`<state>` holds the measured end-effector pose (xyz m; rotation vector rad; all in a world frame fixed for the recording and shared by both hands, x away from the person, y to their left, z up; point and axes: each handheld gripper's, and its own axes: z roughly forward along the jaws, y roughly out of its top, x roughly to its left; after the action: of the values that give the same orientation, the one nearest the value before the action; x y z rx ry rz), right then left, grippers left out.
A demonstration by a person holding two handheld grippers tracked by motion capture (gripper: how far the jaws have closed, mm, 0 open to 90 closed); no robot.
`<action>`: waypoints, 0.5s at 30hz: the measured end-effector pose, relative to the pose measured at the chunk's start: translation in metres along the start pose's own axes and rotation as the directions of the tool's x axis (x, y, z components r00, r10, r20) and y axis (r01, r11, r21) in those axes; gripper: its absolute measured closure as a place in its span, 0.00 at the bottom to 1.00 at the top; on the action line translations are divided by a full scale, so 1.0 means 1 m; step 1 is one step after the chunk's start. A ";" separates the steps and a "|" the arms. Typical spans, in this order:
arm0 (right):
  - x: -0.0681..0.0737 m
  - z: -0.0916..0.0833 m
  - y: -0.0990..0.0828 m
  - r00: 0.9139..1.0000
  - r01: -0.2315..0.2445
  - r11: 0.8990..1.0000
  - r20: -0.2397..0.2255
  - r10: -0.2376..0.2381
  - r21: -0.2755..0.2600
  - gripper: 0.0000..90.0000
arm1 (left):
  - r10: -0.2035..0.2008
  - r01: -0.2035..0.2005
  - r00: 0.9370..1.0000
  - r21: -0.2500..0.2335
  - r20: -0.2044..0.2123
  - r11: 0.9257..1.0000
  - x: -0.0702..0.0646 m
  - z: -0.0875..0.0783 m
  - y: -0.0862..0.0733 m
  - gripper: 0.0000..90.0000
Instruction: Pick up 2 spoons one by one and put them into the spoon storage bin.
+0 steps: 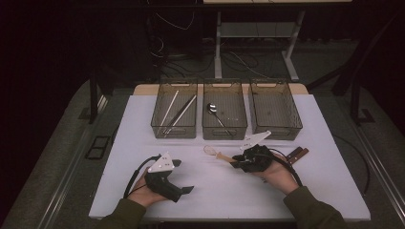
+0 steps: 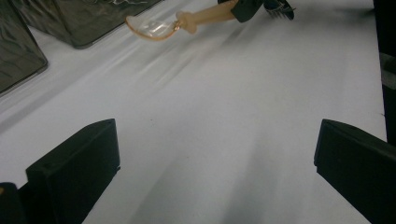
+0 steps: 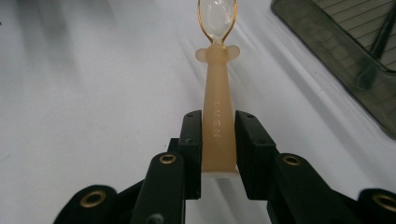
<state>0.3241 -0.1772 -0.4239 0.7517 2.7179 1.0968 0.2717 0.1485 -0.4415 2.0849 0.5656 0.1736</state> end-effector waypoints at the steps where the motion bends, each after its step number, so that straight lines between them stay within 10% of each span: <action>1: -0.001 -0.001 0.000 1.000 -0.005 1.000 -0.002 0.005 -0.007 0.82 | -0.002 0.002 1.000 -0.002 0.001 1.000 0.000 0.000 0.000 0.00; 15: -0.014 -0.024 0.000 0.998 -0.057 0.994 0.002 0.058 -0.095 0.82 | 0.008 -0.008 1.000 0.009 0.001 1.000 0.000 0.000 0.000 0.00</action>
<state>0.3290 -0.1989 -0.4071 0.8213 2.6342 1.2254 0.2721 0.1487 -0.4413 2.0963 0.5585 0.1745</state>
